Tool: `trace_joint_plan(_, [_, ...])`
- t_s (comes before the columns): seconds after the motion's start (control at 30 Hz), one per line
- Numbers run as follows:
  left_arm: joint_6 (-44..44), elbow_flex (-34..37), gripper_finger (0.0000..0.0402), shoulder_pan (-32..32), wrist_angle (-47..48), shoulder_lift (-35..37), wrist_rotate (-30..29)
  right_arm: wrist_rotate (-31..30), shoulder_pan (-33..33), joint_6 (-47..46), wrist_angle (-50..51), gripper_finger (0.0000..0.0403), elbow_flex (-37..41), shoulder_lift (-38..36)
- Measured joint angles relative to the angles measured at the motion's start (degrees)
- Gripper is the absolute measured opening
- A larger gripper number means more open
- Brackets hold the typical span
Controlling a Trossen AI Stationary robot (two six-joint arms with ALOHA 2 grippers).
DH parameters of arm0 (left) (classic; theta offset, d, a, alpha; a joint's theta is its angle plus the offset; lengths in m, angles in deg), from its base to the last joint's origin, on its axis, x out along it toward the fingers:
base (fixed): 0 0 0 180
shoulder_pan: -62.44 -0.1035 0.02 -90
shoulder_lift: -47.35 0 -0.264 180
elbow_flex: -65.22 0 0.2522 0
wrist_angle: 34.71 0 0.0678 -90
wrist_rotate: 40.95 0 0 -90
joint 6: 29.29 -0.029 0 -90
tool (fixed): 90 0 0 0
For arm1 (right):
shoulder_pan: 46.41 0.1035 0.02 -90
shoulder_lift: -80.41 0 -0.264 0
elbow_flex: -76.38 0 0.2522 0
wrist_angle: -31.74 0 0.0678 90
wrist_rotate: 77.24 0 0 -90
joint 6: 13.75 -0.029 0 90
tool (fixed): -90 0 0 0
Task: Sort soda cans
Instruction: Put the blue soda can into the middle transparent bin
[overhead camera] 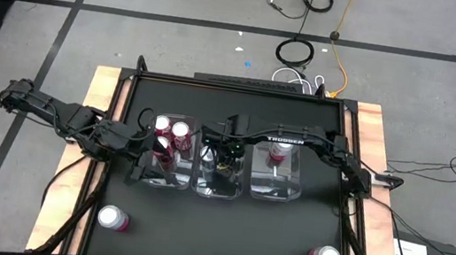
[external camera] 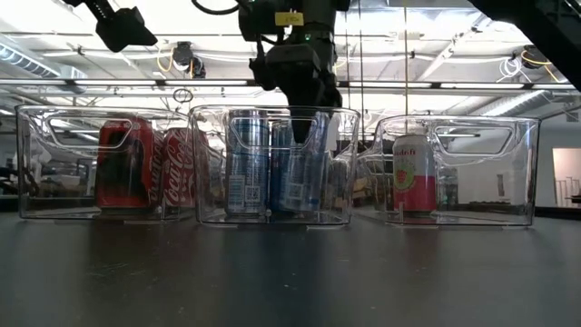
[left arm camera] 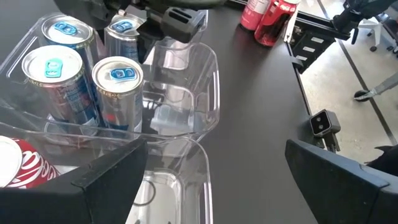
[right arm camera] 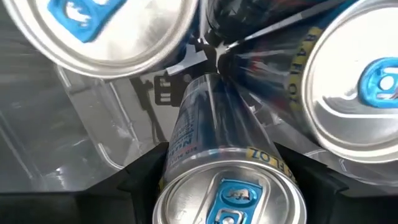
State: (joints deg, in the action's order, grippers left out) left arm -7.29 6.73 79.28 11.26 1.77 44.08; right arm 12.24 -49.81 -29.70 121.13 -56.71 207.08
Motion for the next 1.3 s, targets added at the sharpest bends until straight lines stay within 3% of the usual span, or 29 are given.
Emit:
trace_joint_plan(0.37, [0.0, 0.0, 0.0388, 0.0, -0.1, 0.0, 0.0, -2.5, 0.5, -1.4, 0.5, 0.0258, 0.0, 0.0])
trace_joint_plan(1.3, [0.2, 0.0, 0.0388, 0.0, -0.2, 0.0, 0.0, 0.5, 0.5, -4.6, 0.5, 0.0265, 0.0, 0.0])
